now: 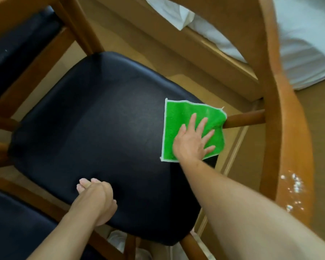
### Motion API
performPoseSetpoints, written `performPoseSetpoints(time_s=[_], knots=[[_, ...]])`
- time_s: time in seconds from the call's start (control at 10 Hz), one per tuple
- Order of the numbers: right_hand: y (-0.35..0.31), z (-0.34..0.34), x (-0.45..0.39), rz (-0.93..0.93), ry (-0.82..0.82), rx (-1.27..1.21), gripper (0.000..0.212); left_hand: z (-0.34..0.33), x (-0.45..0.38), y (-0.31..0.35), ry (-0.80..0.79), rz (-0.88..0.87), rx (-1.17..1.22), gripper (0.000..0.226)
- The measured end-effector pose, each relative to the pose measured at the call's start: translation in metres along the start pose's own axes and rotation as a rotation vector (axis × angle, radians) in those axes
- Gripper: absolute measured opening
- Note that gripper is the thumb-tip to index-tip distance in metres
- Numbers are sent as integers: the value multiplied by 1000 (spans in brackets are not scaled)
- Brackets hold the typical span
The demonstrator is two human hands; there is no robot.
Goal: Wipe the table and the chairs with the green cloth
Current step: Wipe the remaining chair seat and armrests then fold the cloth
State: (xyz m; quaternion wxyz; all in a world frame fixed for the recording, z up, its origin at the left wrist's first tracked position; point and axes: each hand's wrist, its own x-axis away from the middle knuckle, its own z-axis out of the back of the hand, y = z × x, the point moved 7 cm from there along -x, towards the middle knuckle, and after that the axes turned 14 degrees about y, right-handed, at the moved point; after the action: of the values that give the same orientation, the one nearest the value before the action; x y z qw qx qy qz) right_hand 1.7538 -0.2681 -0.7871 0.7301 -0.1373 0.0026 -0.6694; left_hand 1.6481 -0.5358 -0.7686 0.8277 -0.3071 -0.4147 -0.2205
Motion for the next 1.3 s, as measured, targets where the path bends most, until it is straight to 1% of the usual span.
performPoseSetpoints(time_s=[0.1, 0.2, 0.3, 0.4, 0.5, 0.6, 0.7, 0.8, 0.9, 1.0, 1.1, 1.2, 1.3], knots=[[-14, -1, 49, 37, -30, -149, 51, 8, 1, -1, 120, -79, 63, 65], [-29, 11, 78, -22, -113, -472, 43, 3, 5, -7, 41, -19, 142, 76], [-42, 53, 79, -95, -149, -798, 35, 4, 28, -3, 108, -127, 320, 78], [-55, 97, 70, -101, -216, -921, 39, -2, 86, 27, 61, -343, 610, 87], [-62, 142, 71, -52, -344, -1074, 38, -14, 160, 78, -170, -524, 858, 97], [-60, 182, 71, -5, -436, -1124, 40, -15, 212, 117, -291, -679, 924, 92], [-58, 219, 72, 72, -473, -1083, 46, -2, 237, 136, -184, -759, 900, 77], [-48, 259, 74, 142, -487, -1068, 48, 0, 240, 147, -3, -636, 786, 79], [-24, 308, 77, 159, -482, -1144, 48, -2, 239, 152, 116, -472, 710, 82], [14, 355, 84, 204, -453, -1154, 48, -3, 241, 155, 204, -406, 775, 78], [51, 367, 104, 274, -434, -989, 52, -4, 244, 154, 303, -394, 812, 73], [80, 325, 139, 264, -439, -718, 43, -3, 246, 155, 340, -394, 846, 73], [111, 252, 177, 218, -504, -263, 45, 1, 241, 153, 431, -456, 838, 53]])
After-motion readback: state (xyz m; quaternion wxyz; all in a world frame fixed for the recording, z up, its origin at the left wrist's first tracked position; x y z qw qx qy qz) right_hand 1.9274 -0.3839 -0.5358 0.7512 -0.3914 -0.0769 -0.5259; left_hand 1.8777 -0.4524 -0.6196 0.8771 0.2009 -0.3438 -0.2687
